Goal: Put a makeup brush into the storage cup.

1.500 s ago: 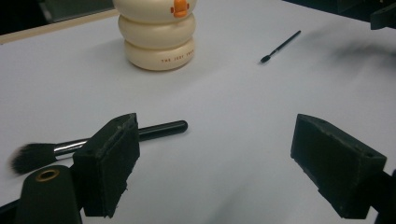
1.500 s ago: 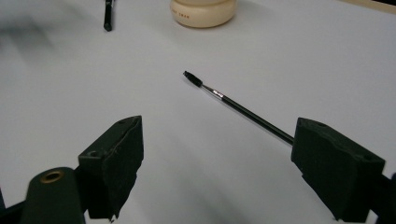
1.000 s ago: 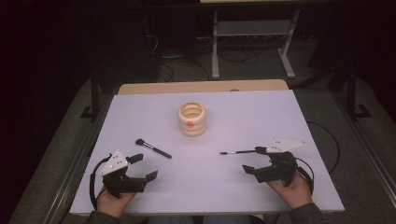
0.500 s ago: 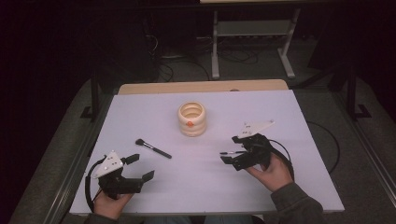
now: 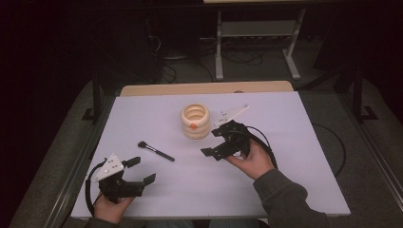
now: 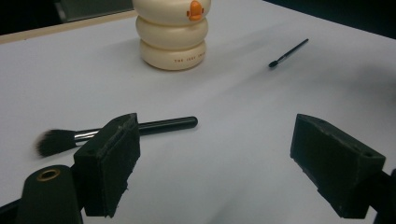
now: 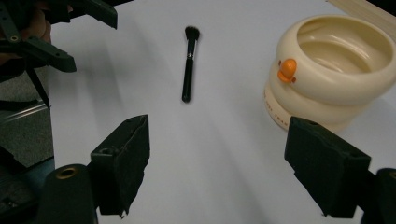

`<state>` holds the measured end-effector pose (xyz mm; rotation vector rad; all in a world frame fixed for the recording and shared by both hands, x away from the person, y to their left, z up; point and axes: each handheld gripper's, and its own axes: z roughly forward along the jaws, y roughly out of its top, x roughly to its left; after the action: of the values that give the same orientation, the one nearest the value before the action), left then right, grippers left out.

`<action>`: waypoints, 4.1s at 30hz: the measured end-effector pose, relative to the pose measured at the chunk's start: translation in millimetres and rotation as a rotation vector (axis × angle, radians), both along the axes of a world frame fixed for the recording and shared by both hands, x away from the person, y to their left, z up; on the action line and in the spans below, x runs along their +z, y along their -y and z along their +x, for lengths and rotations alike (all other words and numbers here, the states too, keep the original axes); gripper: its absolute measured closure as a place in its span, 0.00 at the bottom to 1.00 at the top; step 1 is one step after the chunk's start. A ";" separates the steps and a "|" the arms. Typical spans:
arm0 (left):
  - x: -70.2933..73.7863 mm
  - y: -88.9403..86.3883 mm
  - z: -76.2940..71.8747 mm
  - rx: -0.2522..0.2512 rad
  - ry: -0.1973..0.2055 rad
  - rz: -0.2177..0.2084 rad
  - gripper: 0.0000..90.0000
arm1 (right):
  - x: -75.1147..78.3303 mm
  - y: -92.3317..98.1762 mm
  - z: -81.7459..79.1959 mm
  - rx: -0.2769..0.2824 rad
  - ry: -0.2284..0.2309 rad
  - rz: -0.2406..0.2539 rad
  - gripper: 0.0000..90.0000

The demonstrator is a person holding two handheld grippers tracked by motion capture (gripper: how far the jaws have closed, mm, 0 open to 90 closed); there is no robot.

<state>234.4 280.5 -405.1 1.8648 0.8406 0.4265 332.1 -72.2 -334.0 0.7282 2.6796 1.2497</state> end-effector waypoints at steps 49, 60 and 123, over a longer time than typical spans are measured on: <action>-0.8 -9.6 1.7 0.048 -0.008 0.013 0.17 | -49.6 -175.7 52.9 0.121 -0.088 -0.247 0.45; -0.9 -10.5 2.3 0.043 -0.008 0.017 0.17 | -71.7 -189.0 56.6 0.120 -0.113 -0.309 0.56; 5.3 -0.8 9.1 -0.036 -0.032 -0.082 0.21 | -41.4 -113.0 37.2 0.147 -0.087 -0.180 0.87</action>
<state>243.5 281.3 -399.8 1.8121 0.8329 0.3363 369.2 40.8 -375.4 0.5838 2.9150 1.0085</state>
